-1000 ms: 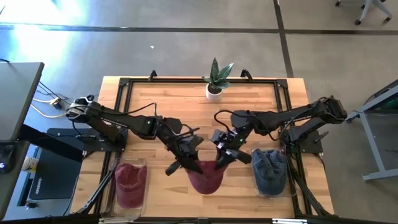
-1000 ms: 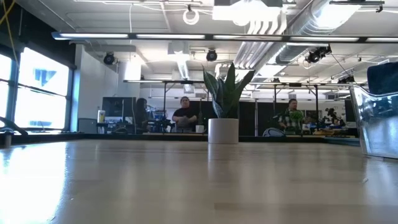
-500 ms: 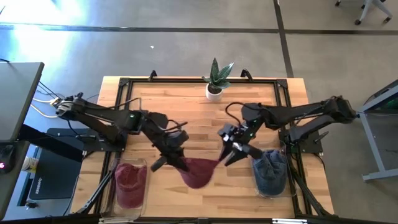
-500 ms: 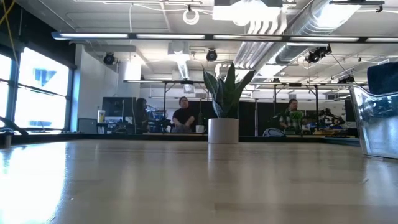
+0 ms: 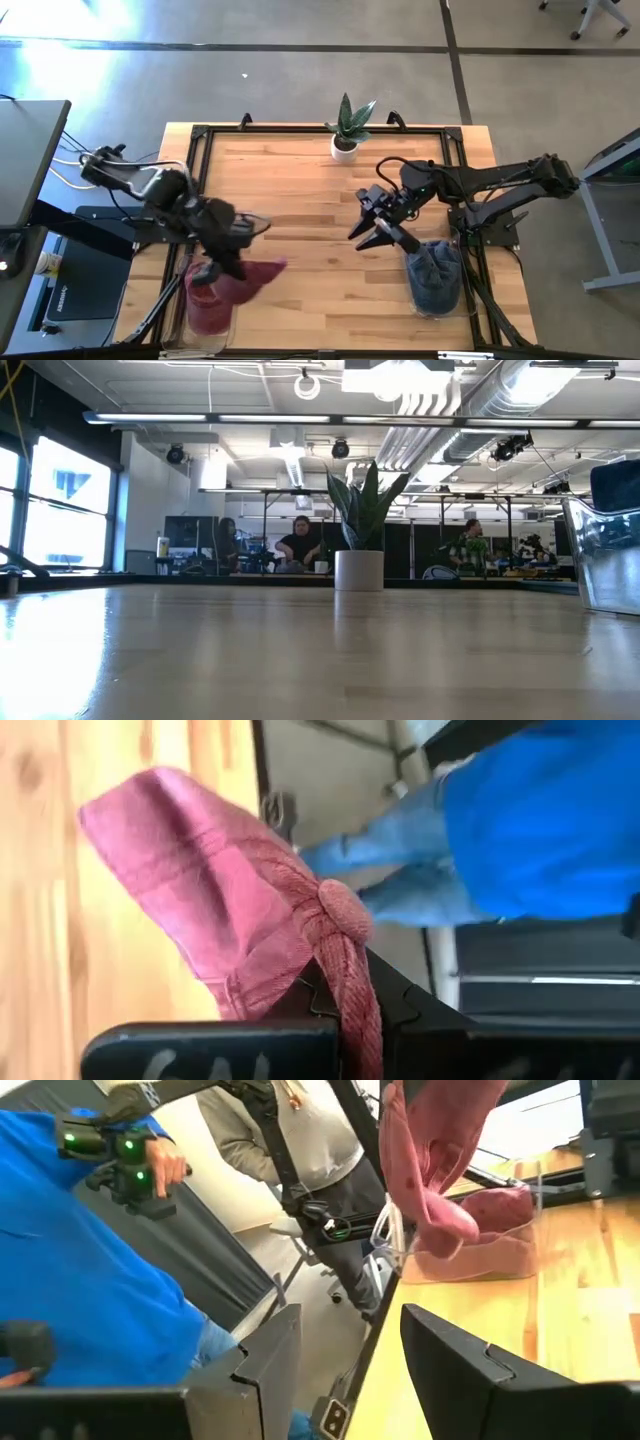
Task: Pick & Place hat
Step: Put the red cap into the left transparent bin
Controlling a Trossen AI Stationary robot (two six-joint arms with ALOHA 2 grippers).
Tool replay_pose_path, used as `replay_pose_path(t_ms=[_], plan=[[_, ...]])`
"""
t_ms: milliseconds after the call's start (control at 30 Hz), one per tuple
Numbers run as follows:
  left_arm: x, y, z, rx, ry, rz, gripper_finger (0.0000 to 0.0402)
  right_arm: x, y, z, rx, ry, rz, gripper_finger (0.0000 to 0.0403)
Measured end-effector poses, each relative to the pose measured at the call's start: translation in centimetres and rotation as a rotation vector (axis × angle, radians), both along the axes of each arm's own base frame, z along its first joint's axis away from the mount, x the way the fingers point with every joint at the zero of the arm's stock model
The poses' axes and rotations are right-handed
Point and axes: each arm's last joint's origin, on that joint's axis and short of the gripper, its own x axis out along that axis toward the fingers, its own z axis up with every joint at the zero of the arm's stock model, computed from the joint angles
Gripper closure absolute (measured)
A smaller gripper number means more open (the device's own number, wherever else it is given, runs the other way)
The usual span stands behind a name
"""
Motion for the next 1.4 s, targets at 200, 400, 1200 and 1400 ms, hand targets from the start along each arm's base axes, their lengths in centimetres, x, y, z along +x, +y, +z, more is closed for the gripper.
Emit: replay_pose_path(t_ms=[200, 400, 1200, 1400], plan=[[-3.1, -1.1, 0.3, 0.070, 0.210, 0.000, 0.0401, 0.1, -0.1, 0.0, -0.026, -0.012, -0.044, 0.0236], [-5.3, -2.7, -0.2, 0.123, 0.319, 0.032, 0.0401, 0.2, -0.2, 0.0, -0.032, -0.016, -0.079, 0.0236], [-12.2, -10.1, -5.0, 0.062, 0.170, 0.405, 0.0401, 0.5, -0.4, 1.0, 0.000, -0.105, -0.188, 0.0236], [-13.0, -11.2, -9.4, 0.077, 0.107, 0.467, 0.0401, 0.5, -0.5, 1.2, 0.057, -0.103, -0.196, 0.0236]])
